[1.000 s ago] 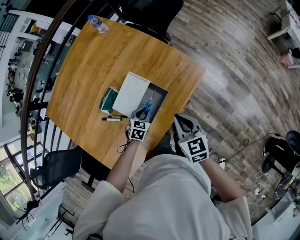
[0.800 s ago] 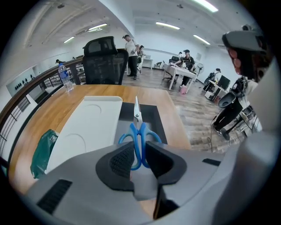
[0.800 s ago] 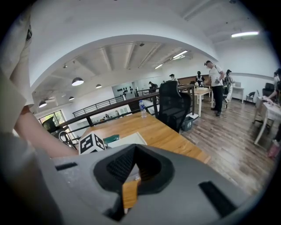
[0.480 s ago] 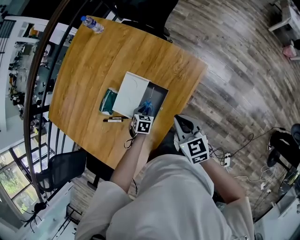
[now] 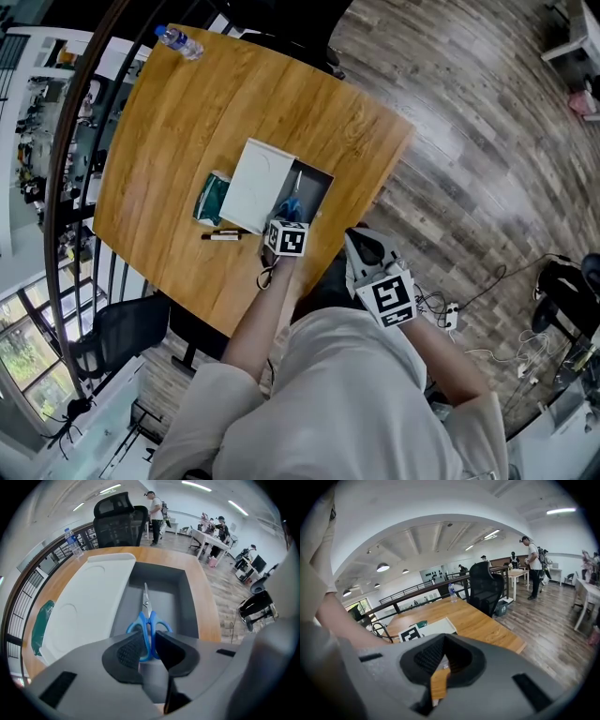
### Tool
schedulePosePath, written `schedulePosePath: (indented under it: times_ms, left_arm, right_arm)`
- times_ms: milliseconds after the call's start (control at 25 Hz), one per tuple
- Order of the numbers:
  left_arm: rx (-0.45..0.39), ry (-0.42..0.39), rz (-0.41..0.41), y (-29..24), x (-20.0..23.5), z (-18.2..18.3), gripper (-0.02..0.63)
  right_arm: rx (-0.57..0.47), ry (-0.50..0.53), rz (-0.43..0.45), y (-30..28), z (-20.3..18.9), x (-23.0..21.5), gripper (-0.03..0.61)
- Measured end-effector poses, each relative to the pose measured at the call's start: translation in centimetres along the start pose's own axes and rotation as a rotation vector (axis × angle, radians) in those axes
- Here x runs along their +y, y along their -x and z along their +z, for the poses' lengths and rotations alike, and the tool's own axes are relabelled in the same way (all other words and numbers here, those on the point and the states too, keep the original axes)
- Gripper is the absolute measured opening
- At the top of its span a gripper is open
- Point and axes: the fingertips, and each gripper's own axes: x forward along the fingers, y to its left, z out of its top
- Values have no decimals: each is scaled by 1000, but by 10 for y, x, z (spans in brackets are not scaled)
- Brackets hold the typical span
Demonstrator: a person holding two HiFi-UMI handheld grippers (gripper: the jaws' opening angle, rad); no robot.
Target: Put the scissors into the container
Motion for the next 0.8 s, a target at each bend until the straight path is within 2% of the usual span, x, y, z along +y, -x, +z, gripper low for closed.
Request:
schedulePosePath:
  times_ms: [400, 800]
  left_arm:
    - [58, 10, 29, -8, 4, -9, 81]
    - [32, 33, 40, -1, 3, -8, 115]
  right_arm:
    - [10, 6, 26, 0, -7, 0, 2]
    - [-3, 28, 35, 7, -6, -3, 2]
